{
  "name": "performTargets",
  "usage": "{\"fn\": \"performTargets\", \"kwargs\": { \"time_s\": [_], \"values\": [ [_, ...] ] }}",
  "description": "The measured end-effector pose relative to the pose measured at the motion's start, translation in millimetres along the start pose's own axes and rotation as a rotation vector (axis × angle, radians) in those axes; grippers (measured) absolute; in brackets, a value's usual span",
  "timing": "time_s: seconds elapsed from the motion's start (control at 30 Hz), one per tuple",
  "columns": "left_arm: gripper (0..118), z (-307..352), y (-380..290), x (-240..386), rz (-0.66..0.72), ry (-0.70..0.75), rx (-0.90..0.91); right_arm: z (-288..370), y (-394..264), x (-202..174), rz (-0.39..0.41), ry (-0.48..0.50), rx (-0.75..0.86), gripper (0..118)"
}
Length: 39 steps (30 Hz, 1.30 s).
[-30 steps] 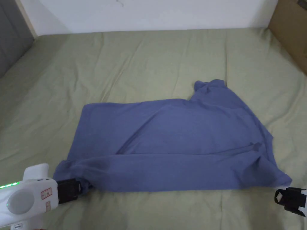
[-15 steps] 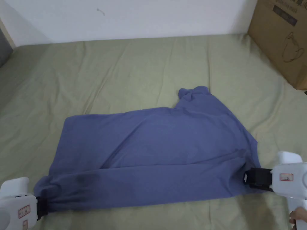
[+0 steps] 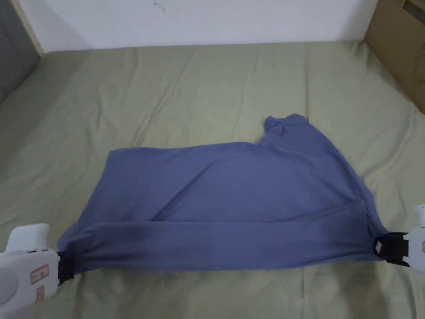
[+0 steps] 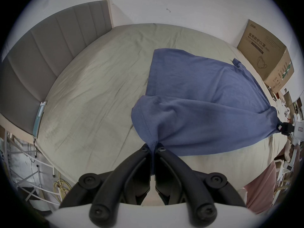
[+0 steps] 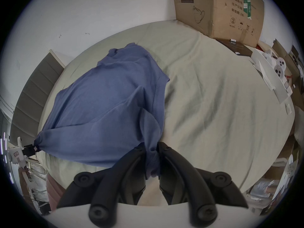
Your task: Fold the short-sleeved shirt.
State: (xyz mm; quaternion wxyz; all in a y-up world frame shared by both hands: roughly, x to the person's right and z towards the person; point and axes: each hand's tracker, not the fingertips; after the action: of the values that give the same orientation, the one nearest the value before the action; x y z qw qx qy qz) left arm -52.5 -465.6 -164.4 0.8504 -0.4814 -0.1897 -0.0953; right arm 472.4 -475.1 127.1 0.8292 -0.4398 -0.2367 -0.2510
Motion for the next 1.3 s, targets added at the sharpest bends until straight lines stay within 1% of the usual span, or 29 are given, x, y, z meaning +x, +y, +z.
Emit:
{"fn": "performTargets", "kwargs": {
  "time_s": [0.13, 0.2, 0.27, 0.3, 0.33, 0.37, 0.4, 0.43, 0.47, 0.5, 0.53, 0.57, 0.6, 0.63, 0.67, 0.7, 0.73, 0.77, 0.83, 0.87, 0.9, 0.97, 1.07, 1.17, 1.2, 1.23, 1.27, 1.3],
  "values": [
    [2, 18, -28, -2, -0.029, 0.028, -0.014, 18, -35, 10, -0.003, -0.010, -0.025, 14],
    [2, 21, -48, -6, -0.032, 0.028, -0.021, 26, -59, 17, -0.049, -0.005, -0.055, 14],
    [5, 20, -62, -10, -0.028, 0.023, -0.043, 29, -77, 21, -0.069, 0.000, -0.053, 15],
    [14, 18, -66, -12, -0.014, 0.016, -0.051, 30, -84, 21, -0.072, -0.005, -0.050, 26],
    [24, 17, -68, -13, -0.011, 0.024, -0.052, 29, -88, 20, -0.073, -0.011, -0.049, 49],
    [39, 14, -67, -16, -0.012, 0.053, -0.046, 26, -88, 20, -0.072, -0.046, -0.063, 79],
    [59, 16, -64, -17, -0.010, 0.078, -0.033, 22, -88, 21, -0.079, -0.043, -0.073, 108],
    [73, 21, -61, -17, 0.002, 0.083, 0.005, 20, -88, 23, -0.097, -0.037, -0.079, 111],
    [83, 27, -55, -18, 0.028, 0.070, 0.060, 22, -83, 23, -0.140, -0.014, -0.076, 111],
    [86, 30, -47, -20, 0.053, 0.030, 0.091, 25, -77, 21, -0.147, 0.010, -0.073, 110],
    [85, 34, -40, -20, 0.074, -0.005, 0.105, 27, -71, 18, -0.136, 0.006, -0.061, 105],
    [82, 37, -31, -19, 0.095, -0.033, 0.116, 31, -61, 14, -0.116, 0.007, -0.035, 92],
    [63, 39, -23, -17, 0.109, -0.055, 0.123, 35, -52, 9, -0.091, 0.020, 0.000, 53],
    [30, 42, -17, -9, 0.112, -0.073, 0.140, 37, -43, 4, -0.078, 0.022, 0.024, 16],
    [0, 42, -10, -5, 0.095, -0.074, 0.158, 36, -33, -2, -0.092, -0.004, 0.035, 3],
    [0, 37, -4, 2, 0.082, -0.060, 0.162, 34, -25, -5, -0.103, -0.010, 0.035, 3],
    [0, 33, 1, 7, 0.059, -0.020, 0.185, 33, -18, -6, -0.133, 0.021, 0.071, 3],
    [0, 29, 1, 16, 0.036, -0.008, 0.190, 28, -12, -8, -0.133, 0.050, 0.072, 3],
    [0, 17, 9, 20, 0.092, -0.035, 0.167, 15, 0, -13, -0.121, 0.061, 0.033, 3],
    [0, 11, 12, 22, 0.123, -0.071, 0.156, 9, 7, -16, -0.104, 0.062, 0.026, 3],
    [0, 7, 19, 26, 0.119, -0.088, 0.141, 4, 14, -19, -0.097, 0.057, 0.028, 3],
    [0, 0, 26, 36, 0.060, -0.060, 0.129, -6, 34, -23, -0.059, 0.067, 0.030, 3],
    [0, -14, 42, 48, -0.036, -0.008, 0.102, -27, 74, -27, -0.023, 0.054, 0.050, 3],
    [0, -28, 59, 51, -0.031, -0.028, 0.085, -57, 121, -30, 0.023, 0.047, 0.077, 4],
    [0, -33, 63, 52, -0.029, -0.032, 0.078, -70, 137, -32, 0.048, 0.015, 0.054, 15],
    [0, -37, 67, 54, -0.028, -0.034, 0.077, -83, 151, -33, 0.079, 0.000, 0.023, 42],
    [0, -42, 71, 55, -0.027, -0.036, 0.076, -101, 162, -33, 0.108, -0.016, 0.002, 77],
    [0, -46, 75, 55, -0.027, -0.039, 0.075, -121, 172, -33, 0.130, -0.027, -0.023, 99]
  ]
}}
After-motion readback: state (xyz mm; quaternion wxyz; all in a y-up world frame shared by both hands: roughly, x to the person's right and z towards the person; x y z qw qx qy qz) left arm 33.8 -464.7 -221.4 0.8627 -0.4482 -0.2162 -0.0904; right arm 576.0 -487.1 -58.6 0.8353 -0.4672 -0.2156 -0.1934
